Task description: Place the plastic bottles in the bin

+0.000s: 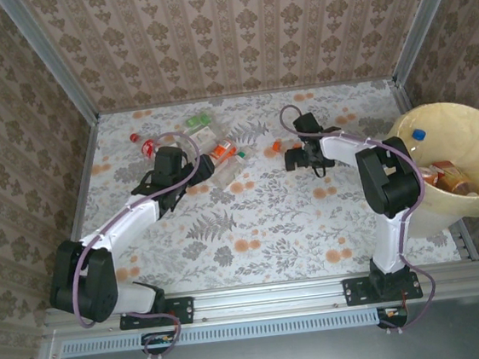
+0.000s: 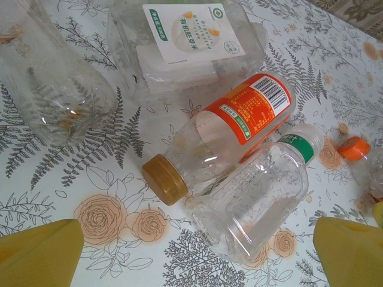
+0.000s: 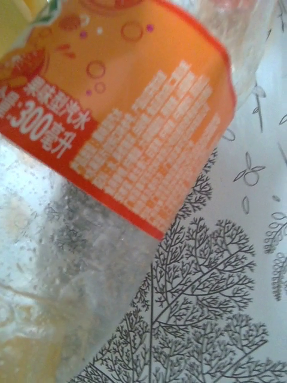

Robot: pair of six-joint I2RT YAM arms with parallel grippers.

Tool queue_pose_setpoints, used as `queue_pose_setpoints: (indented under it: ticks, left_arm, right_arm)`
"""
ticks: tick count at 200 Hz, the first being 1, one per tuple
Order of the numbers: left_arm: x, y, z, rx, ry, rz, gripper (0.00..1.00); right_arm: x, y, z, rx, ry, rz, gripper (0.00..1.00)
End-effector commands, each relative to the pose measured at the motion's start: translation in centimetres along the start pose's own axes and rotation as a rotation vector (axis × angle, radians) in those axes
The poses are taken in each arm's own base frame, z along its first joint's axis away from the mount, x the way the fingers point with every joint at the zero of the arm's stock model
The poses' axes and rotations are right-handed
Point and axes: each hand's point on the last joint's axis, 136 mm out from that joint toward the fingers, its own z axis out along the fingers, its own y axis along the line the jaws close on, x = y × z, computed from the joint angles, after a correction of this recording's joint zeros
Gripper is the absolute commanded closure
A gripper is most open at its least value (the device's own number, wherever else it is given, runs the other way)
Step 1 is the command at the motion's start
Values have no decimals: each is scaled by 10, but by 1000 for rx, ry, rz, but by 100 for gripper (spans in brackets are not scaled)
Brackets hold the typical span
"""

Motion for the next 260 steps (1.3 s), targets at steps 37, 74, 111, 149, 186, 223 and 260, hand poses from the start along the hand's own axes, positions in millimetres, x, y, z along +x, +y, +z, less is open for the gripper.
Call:
queue_pose_setpoints:
  ticks: [37, 74, 111, 149, 186, 223, 260]
  left_arm:
    - [-3, 4, -8, -4, -22, -26, 0]
    - [-5, 9, -12, -19, -40, -32, 0]
    - [-5, 11, -12, -23, -42, -37, 0]
    - [-5, 10, -11, -15, -42, -38, 0]
    - [-3, 3, -9, 24, -30, -27, 0]
    - [-3, -8, -8, 79, -10, -7, 0]
    - [0, -25, -6, 153, 11, 47, 0]
  right_arm:
    - [-46, 16, -6, -71, 2, -177, 0]
    - [-50, 26, -1, -111, 38, -281, 0]
    - [-39, 30, 14, -123, 139, -306, 0]
    - [-35, 29, 21, -83, 136, -284, 14]
    - [-33, 24, 19, -18, 122, -275, 34]
    - [-37, 25, -5, -44, 43, -224, 44]
    - [-38, 32, -58, -116, -42, -181, 47]
